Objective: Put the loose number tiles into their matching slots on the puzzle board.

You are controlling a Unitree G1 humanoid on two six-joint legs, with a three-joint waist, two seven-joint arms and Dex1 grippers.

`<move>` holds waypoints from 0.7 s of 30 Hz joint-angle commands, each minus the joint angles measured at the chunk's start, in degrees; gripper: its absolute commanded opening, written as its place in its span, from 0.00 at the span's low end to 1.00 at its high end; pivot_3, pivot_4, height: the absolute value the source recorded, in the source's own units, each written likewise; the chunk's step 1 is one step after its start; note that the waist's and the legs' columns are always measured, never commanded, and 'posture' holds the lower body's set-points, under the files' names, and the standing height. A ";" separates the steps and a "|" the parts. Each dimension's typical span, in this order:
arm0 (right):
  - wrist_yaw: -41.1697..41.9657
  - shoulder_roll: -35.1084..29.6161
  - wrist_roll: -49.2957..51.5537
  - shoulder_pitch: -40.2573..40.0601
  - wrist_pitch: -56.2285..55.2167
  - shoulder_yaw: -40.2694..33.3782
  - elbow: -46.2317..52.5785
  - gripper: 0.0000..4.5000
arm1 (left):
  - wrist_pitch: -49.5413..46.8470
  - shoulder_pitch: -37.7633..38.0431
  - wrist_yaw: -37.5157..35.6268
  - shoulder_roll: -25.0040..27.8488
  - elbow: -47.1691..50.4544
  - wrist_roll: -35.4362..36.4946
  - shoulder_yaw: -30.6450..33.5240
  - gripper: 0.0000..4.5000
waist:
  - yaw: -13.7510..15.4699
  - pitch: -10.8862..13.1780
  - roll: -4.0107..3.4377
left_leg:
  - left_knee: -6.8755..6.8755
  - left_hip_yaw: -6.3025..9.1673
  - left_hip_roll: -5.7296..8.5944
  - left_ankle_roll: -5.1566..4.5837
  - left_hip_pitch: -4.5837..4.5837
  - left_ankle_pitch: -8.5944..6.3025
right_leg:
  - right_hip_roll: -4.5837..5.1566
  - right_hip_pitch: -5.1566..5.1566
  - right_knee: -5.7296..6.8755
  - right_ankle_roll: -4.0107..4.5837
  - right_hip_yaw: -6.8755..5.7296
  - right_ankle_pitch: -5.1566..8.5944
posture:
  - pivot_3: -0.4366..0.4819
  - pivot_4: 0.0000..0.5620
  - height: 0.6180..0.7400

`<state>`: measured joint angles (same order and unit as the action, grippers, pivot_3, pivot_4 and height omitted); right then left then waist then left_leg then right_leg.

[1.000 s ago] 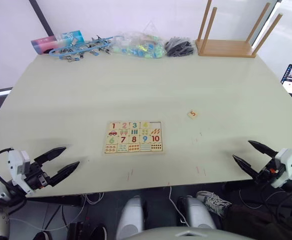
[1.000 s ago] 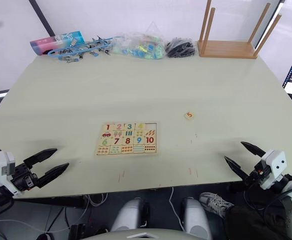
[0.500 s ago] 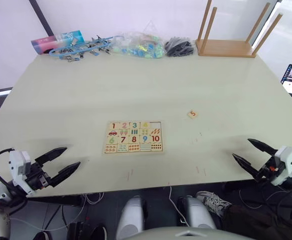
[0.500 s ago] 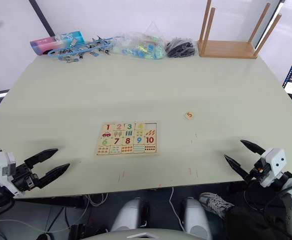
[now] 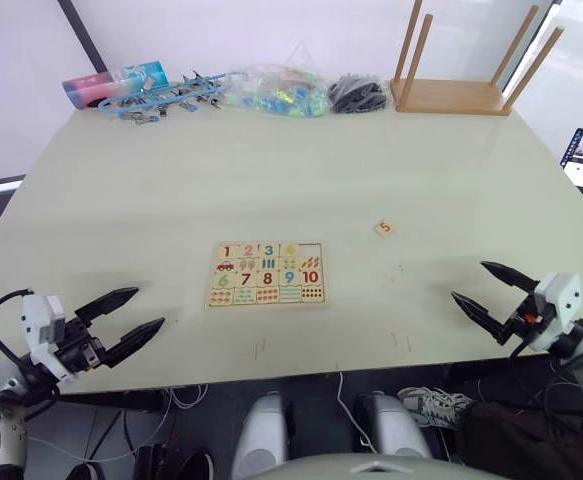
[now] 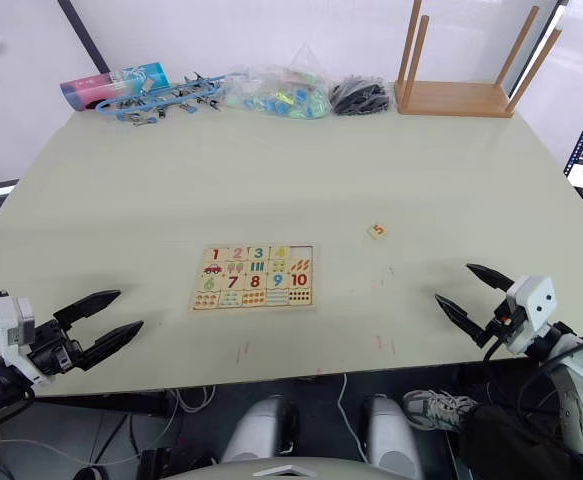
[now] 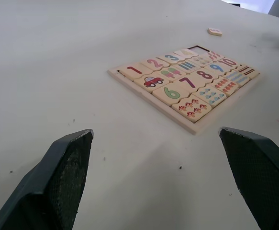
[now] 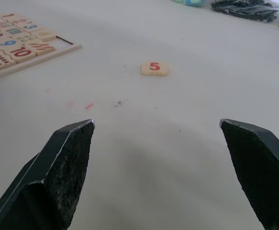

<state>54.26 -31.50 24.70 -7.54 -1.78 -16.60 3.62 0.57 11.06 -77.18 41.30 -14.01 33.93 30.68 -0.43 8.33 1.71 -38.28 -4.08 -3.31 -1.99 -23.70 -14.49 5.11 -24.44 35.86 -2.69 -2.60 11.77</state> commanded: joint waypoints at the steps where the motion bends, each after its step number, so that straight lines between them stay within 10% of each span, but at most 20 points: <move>1: -2.42 -0.98 -0.38 2.41 2.69 0.75 2.01 0.98 | 0.51 -0.77 -0.86 0.43 1.67 0.72 -0.28 1.00 | 0.08 -0.01 0.02 | 0.00 0.00 0.01 0.00 -0.01 0.00 | 0.00 0.00 0.00 0.00 0.00 0.00 | 0.48 0.27 0.98; 21: -6.99 1.13 -10.08 32.41 17.60 17.45 -12.33 0.98 | 0.22 -5.08 -6.33 2.06 0.88 1.01 -2.36 1.00 | -0.22 -0.02 0.02 | -0.03 -0.20 0.07 -0.01 -0.05 0.01 | -0.09 0.07 -0.01 0.10 -0.02 -0.06 | 0.48 0.27 0.98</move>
<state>48.07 -30.76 15.65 23.01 16.08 0.46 -8.36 0.43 5.84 -82.83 42.39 -14.10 33.94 27.45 -0.65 8.30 1.73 -38.31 -4.29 -3.24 -2.00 -23.75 -14.48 5.02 -24.36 35.86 -2.59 -2.62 11.71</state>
